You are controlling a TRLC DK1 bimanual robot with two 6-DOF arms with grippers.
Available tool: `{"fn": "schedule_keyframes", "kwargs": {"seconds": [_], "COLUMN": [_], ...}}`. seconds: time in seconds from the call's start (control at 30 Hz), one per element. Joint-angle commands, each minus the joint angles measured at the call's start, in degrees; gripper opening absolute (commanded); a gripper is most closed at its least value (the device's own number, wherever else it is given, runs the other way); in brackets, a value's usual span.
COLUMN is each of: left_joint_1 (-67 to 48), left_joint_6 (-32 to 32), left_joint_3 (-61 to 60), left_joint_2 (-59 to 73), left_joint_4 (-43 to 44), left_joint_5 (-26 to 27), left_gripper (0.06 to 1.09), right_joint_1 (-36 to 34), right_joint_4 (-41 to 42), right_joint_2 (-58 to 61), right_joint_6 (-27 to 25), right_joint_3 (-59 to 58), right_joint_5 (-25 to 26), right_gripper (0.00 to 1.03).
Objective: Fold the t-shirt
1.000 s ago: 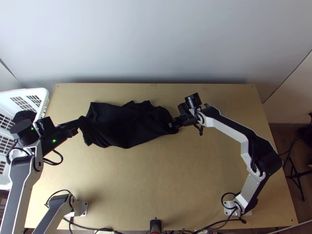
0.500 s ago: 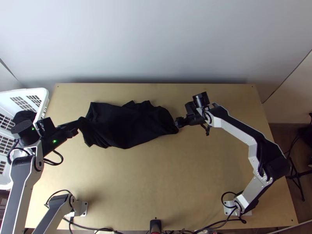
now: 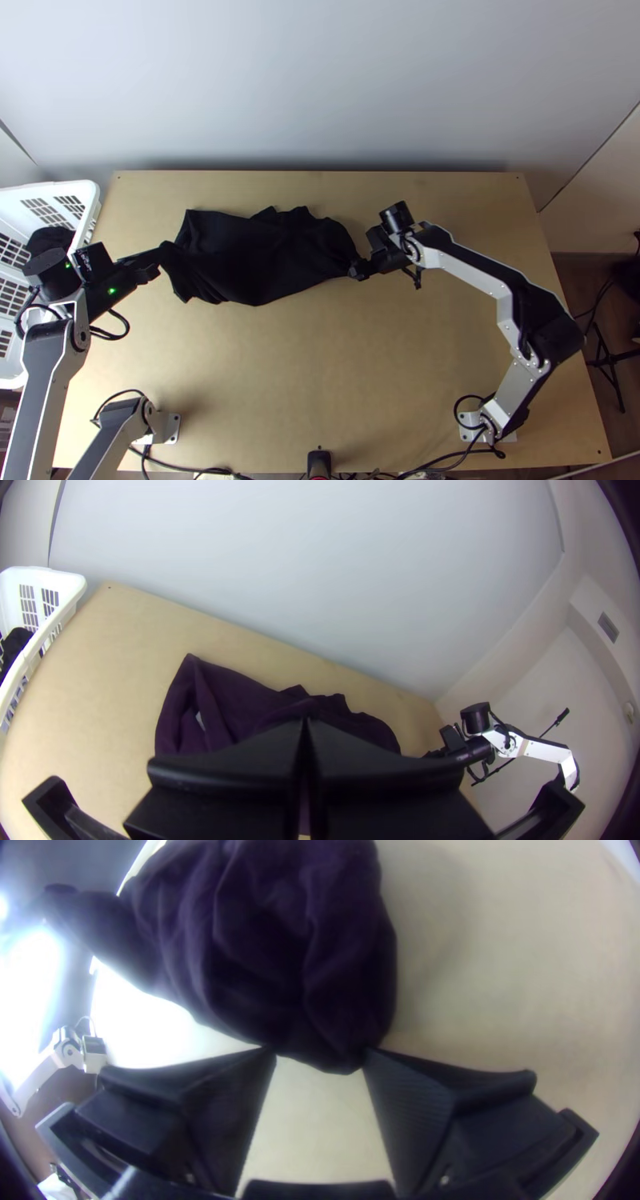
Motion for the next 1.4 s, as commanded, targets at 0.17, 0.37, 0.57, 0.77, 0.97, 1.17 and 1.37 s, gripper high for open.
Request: {"fn": "schedule_keyframes", "kwargs": {"seconds": [0.17, 0.37, 0.57, 0.77, 0.97, 1.17, 1.37], "left_joint_1": [1.38, 3.14, 4.10, 0.41, -3.28, -5.56, -10.92], "left_joint_6": [-0.13, -0.13, -2.06, -6.54, -12.96, -14.45, -13.05], "left_joint_3": [0.10, 0.37, -1.04, -2.71, -1.30, 4.41, 5.38], "left_joint_2": [-0.20, -0.37, 0.07, 2.97, 5.16, 7.89, 7.80], "left_joint_4": [0.00, 0.09, 4.40, 12.22, 20.13, 21.80, 22.24], "left_joint_5": [0.06, 0.06, 0.06, -4.68, -10.05, -12.33, -12.68], "left_gripper": [0.10, 0.10, 0.10, 0.10, 0.10, 0.09, 0.09], "right_joint_1": [0.65, -1.29, -3.40, -5.16, -11.84, -23.09, -28.09], "right_joint_4": [1.94, 1.86, -13.70, -22.40, -21.52, -12.03, -10.71], "right_joint_2": [6.07, -2.54, -9.84, -13.62, -17.22, -19.24, -20.21], "right_joint_6": [-0.44, 0.09, -0.09, 0.62, 2.20, 2.64, 2.11], "right_joint_3": [4.70, 5.75, 19.29, 30.27, 30.18, 26.76, 25.53], "right_joint_5": [5.08, 5.61, 6.31, 6.75, 8.51, 11.41, 11.41], "right_gripper": [0.03, 0.03, 0.03, 0.03, 0.03, 0.03, 0.03]}}
